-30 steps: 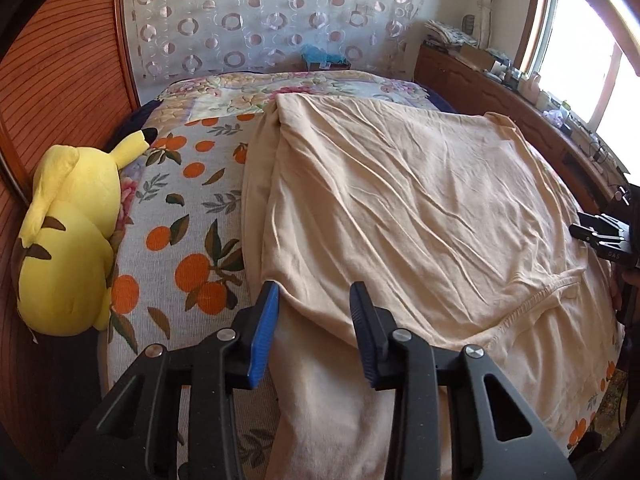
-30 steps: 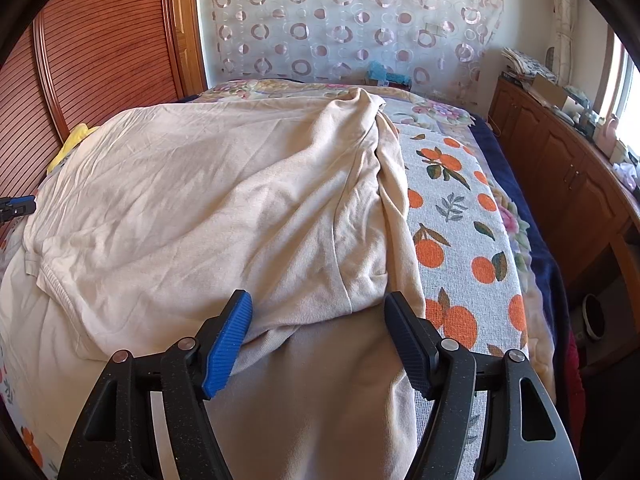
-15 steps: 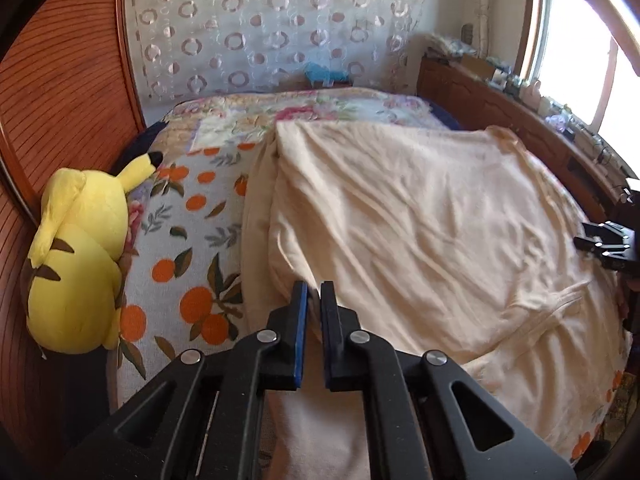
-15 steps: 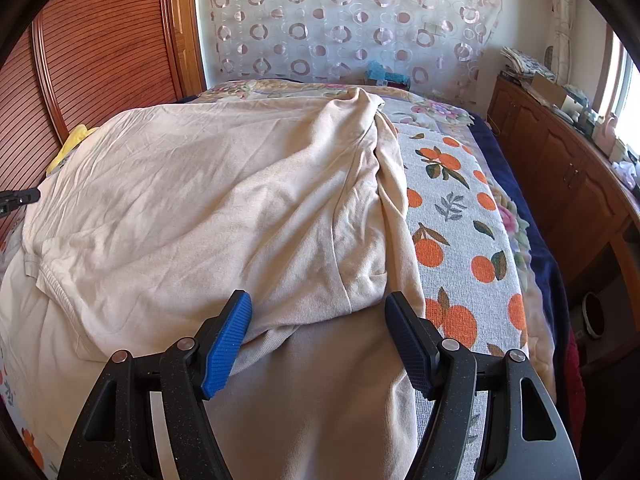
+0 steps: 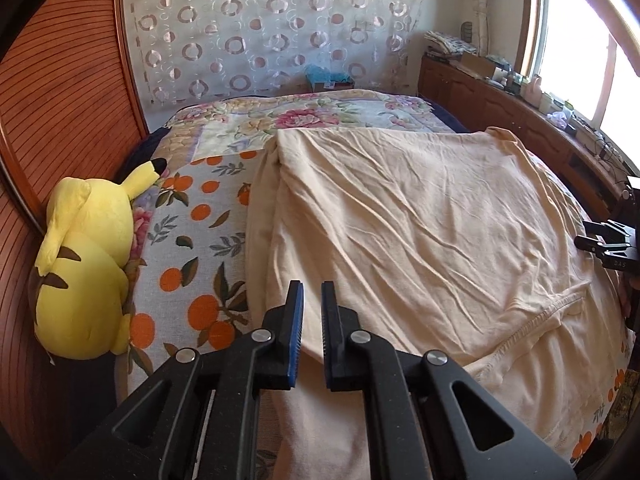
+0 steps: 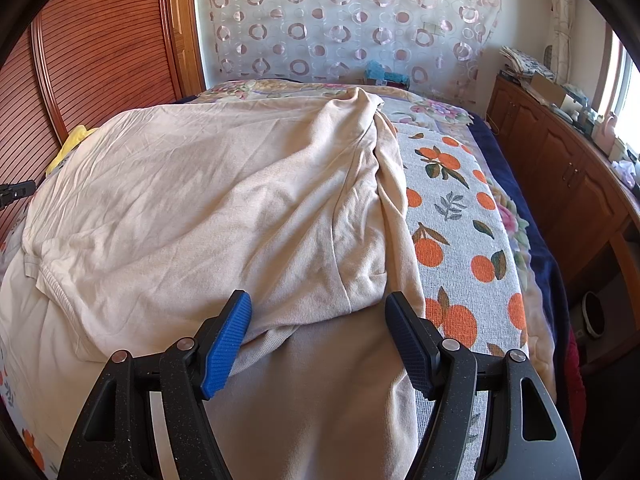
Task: Fold small clothes
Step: 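Close both tools on the folded shirt edge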
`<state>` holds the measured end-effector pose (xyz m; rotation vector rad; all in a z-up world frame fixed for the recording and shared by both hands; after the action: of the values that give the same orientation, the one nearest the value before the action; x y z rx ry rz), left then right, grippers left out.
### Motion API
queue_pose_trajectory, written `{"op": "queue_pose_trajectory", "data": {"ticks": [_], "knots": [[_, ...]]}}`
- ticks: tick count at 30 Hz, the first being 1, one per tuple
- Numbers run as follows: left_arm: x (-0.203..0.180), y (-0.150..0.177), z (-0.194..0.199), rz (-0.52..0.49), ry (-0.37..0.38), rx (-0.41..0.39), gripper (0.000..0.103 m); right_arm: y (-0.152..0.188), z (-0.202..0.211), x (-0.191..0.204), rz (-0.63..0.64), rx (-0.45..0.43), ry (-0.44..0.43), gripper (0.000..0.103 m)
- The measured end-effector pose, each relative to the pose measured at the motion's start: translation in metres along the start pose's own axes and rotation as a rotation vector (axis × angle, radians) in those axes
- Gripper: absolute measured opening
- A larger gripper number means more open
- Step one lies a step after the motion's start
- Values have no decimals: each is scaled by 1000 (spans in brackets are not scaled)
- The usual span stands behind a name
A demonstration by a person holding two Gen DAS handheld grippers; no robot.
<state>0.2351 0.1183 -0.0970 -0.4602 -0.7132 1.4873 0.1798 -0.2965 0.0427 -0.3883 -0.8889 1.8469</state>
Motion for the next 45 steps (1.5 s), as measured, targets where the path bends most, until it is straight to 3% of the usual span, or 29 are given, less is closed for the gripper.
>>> {"op": "queue_pose_trajectory", "data": {"ticks": [1, 3, 12, 15, 20, 27, 30, 32, 35, 38, 43, 44, 45], "knots": [[2, 0, -1, -1, -8, 5, 34, 0, 0, 0, 0, 0, 0, 72], [5, 1, -2, 7, -9, -2, 42, 0, 0, 0, -3, 0, -2, 72], [10, 10, -18, 36, 16, 68, 43, -11, 2, -17, -97, -1, -52, 71], [9, 14, -23, 43, 21, 82, 43, -15, -4, -25, -120, 12, -48, 63], [8, 18, -27, 34, 17, 89, 43, -22, -7, -17, -85, -1, -69, 36], [8, 14, -26, 31, 30, 70, 43, -13, -15, -6, 9, -9, 3, 33], [4, 10, -20, 3, 13, 30, 41, -11, -15, -1, 17, -9, 7, 30], [-2, 8, -17, -28, 8, 19, 34, -11, -14, 1, 25, -8, 13, 19], [-10, 6, -17, -59, 11, 31, 30, -10, -11, 3, 53, -8, 25, 11], [-13, 7, -23, -82, -8, 54, 30, -10, -7, 4, 39, -25, -33, 10], [-8, 6, -29, -62, -10, 79, 30, -5, -7, 0, 35, -19, -51, 8], [-8, 7, -29, -67, -9, 80, 28, -6, -7, -1, 36, -18, -52, 7], [-9, 8, -28, -78, -9, 78, 16, -6, -6, -1, 42, -22, -53, 7]]}}
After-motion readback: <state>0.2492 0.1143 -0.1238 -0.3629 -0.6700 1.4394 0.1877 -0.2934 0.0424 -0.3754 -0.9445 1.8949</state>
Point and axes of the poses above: each gripper's, at about its wrist camera, not at the fingertips, and z roughly against the way its jaws point, x to its left, y to its underside, the point moved 4 cm from there along -z, roughly the way its jaws point, and after that the axes turned 13 degrees about -y, right-handed, at the moved point
